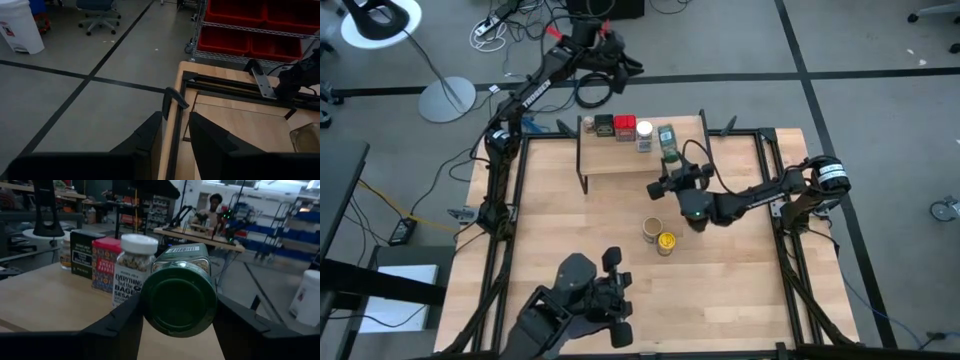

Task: Shelf spices
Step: Put the green seasoning bottle on the shelf

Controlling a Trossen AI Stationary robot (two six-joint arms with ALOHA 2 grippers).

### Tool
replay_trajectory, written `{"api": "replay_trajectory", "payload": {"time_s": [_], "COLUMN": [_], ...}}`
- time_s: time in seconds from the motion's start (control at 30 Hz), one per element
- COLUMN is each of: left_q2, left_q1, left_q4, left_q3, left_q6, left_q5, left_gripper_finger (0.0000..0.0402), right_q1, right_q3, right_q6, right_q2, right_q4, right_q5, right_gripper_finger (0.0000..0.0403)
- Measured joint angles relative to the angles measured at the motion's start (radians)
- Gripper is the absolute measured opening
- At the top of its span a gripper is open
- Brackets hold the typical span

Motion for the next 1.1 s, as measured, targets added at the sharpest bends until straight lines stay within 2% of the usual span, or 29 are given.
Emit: {"api": "replay_trajectory", "payload": {"time_s": [0.3, 0.6, 0.7, 0.9, 1.03, 1.1], "left_q2": [0.000, -0.002, -0.002, -0.002, -0.002, -0.002], "left_q1": [-0.030, -0.044, -0.045, -0.045, -0.045, -0.045], "left_q4": [-0.001, -0.010, -0.010, -0.025, -0.033, -0.033], "left_q3": [0.000, 0.000, 0.000, 0.000, 0.000, 0.000], "left_q6": [-0.017, -0.025, -0.043, -0.046, -0.046, -0.046], "left_q5": [0.001, 0.005, 0.006, 0.008, 0.009, 0.010], "left_gripper_finger": [0.0102, 0.0102, 0.0102, 0.0102, 0.0102, 0.0102], "right_q1": [0.015, 0.015, 0.015, 0.047, 0.059, 0.070], "right_q3": [0.000, 0.040, 0.111, 0.249, 0.346, 0.389], "right_q6": [-0.295, -0.732, -0.853, -0.866, -0.843, -0.843], "right_q2": [0.000, 0.000, -0.001, -0.002, -0.002, -0.001], "right_q4": [0.286, 0.699, 0.707, 0.585, 0.456, 0.438], "right_q5": [0.026, 0.044, 0.096, 0.110, 0.182, 0.184], "right_gripper_finger": [0.0204, 0.0204, 0.0204, 0.0204, 0.0204, 0.0204]}}
